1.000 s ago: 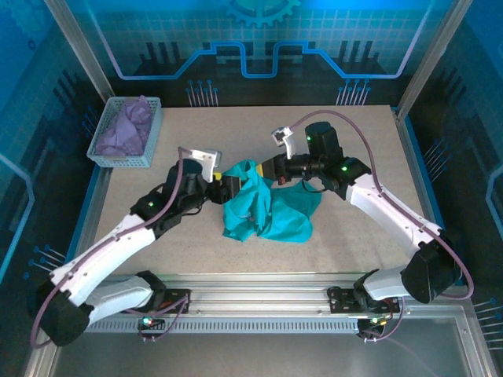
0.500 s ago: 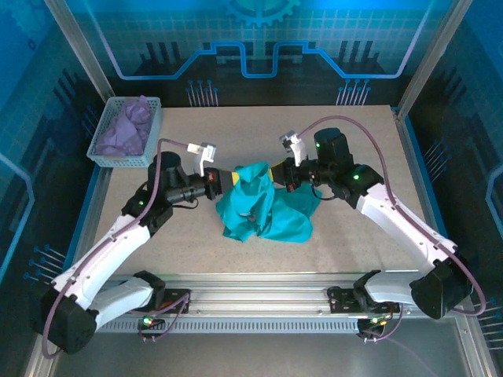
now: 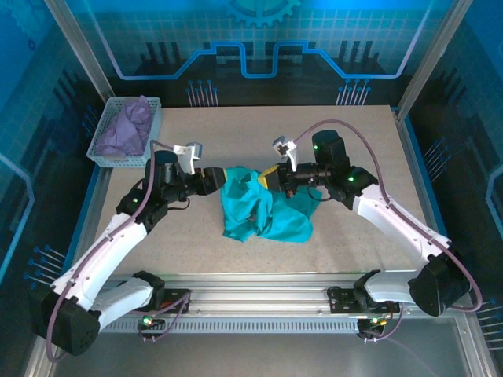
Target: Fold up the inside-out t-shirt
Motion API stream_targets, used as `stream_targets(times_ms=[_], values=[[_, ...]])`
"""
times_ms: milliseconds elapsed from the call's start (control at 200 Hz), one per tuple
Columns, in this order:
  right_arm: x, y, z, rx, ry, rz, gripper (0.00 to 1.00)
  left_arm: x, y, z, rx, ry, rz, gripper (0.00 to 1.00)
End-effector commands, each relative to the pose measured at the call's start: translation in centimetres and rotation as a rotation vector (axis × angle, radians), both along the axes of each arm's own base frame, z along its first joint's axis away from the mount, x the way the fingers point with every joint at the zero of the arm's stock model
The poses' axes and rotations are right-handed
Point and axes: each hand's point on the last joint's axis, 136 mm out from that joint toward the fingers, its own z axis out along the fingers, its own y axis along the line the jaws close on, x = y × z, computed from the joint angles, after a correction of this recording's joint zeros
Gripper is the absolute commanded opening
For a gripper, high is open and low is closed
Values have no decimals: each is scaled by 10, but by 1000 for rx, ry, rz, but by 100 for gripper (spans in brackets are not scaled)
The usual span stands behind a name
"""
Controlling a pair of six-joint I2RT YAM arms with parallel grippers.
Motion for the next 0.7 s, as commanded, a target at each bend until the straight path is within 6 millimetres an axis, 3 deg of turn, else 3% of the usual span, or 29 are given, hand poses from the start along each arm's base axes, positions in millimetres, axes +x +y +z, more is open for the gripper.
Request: stream_targets(times_ms=[0, 130, 350, 435, 565, 695], values=[[8, 5, 0, 26, 44, -9, 0, -13, 15, 12, 168, -102, 57, 58], [15, 10, -1, 31, 86, -13, 0, -28, 4, 20, 276, -206, 17, 66], [18, 12, 0, 43, 93, -20, 0, -17, -21, 12, 430, -220, -21, 71], [18, 12, 0, 41, 95, -19, 0, -9, -27, 9, 464, -226, -20, 69], [17, 10, 1, 41, 90, -22, 0, 2, -37, 2, 487, -222, -39, 56], [15, 10, 2, 43, 87, -18, 0, 12, -44, 1, 491, -231, -36, 54]])
